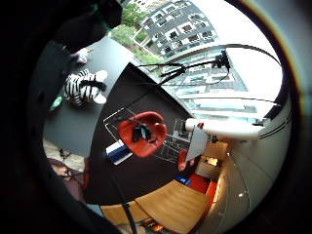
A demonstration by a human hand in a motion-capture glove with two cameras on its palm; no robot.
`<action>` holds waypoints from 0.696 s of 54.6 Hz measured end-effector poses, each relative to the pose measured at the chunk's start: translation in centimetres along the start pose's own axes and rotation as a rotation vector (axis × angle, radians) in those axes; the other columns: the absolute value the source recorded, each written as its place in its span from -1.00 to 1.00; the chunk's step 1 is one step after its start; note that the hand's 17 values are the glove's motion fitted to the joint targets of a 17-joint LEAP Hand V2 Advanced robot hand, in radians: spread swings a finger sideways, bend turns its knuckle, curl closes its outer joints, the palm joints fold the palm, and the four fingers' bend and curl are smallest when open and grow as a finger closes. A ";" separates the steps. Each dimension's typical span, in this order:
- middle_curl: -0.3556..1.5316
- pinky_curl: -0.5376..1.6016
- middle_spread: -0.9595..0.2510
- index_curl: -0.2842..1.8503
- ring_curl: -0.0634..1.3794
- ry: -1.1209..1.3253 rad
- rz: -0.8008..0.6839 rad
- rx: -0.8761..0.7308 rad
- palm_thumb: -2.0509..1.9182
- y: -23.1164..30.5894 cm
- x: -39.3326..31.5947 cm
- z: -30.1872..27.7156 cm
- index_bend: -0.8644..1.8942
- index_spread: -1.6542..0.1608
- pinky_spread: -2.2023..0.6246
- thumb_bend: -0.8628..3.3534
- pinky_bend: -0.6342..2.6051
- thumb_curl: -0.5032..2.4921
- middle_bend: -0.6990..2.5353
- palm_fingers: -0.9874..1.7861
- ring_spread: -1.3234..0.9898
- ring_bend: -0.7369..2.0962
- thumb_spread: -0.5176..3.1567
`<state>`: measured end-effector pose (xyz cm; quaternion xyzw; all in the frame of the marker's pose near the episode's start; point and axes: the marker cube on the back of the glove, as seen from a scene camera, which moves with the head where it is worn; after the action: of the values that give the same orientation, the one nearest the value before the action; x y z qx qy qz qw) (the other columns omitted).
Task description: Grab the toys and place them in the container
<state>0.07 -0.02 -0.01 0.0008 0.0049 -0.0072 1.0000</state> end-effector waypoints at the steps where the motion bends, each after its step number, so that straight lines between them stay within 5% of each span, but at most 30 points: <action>1: -0.61 -0.39 0.58 -0.73 -0.86 0.002 0.000 0.000 0.02 0.0 0.0 0.0 -0.33 0.73 0.55 -0.60 -0.26 -0.67 -0.50 -0.17 0.12 -0.27 -0.47; 16: -0.50 -0.24 0.57 -0.64 -0.70 0.014 -0.011 -0.009 0.01 -1.2 -0.2 -0.2 -0.28 0.64 0.54 -0.60 -0.11 -0.62 -0.45 -0.29 0.07 -0.13 -0.04; 38: -0.37 -0.19 0.58 -0.59 -0.62 -0.064 -0.049 -0.175 0.00 -4.9 -0.4 3.5 -0.35 0.64 0.55 -0.61 -0.04 -0.58 -0.46 -0.43 0.08 -0.10 0.02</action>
<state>-0.40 -4.94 3.48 -0.0868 -0.0265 -0.0311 0.9954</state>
